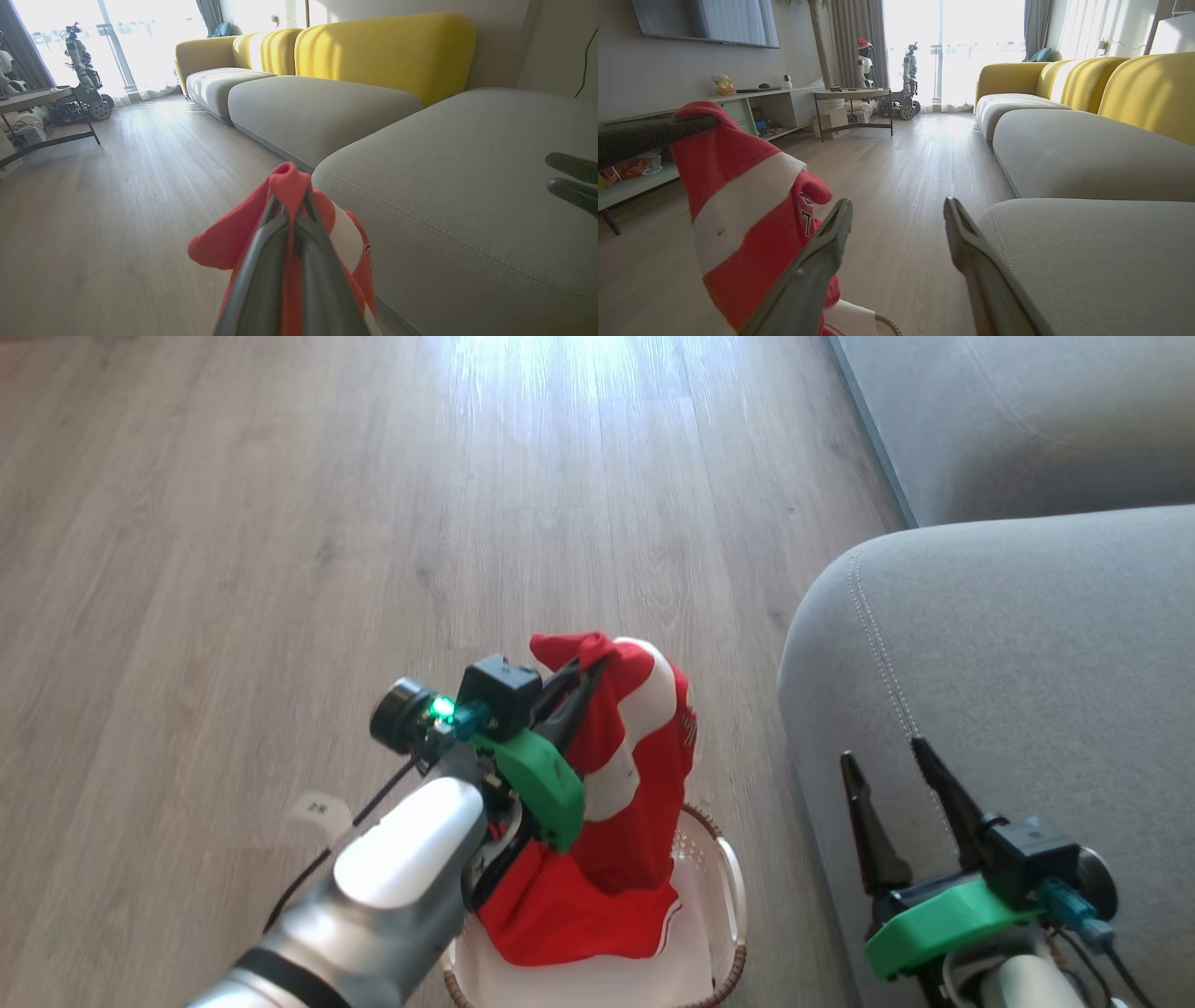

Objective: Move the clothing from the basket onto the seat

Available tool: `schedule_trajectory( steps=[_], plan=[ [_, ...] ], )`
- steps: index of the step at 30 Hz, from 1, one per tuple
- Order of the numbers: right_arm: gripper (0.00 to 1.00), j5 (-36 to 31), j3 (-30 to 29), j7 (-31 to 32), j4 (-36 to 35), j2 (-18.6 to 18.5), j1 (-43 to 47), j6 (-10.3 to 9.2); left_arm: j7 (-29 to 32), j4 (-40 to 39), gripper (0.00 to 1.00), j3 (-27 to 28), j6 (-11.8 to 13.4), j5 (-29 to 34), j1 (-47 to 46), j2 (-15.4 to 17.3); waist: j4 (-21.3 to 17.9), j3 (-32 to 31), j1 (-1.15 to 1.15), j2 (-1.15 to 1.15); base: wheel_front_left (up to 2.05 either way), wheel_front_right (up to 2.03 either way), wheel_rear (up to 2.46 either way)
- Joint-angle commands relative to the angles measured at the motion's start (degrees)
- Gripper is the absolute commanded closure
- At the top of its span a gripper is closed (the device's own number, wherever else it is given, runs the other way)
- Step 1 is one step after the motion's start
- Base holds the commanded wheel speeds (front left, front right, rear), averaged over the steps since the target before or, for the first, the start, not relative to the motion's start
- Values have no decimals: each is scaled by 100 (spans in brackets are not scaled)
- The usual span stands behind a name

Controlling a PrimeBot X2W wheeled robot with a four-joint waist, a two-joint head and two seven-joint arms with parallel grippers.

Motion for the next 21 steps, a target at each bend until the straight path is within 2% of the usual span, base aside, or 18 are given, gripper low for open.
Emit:
schedule_trajectory(
  steps=[1,13,21],
  plan=[
    [0,48,188,-37,-134,3,-167,-2,32,-250,100,240,24,-25,-458,170,28,-39,1,-1,0,0,0],
    [0,116,622,-37,241,3,-415,-2,470,-896,100,298,35,-92,-894,330,164,-191,1,-1,0,0,0],
    [0,400,1374,-37,862,3,-956,-2,465,-1284,100,259,65,-128,-937,239,254,-225,1,-1,0,0,0]
  ],
)
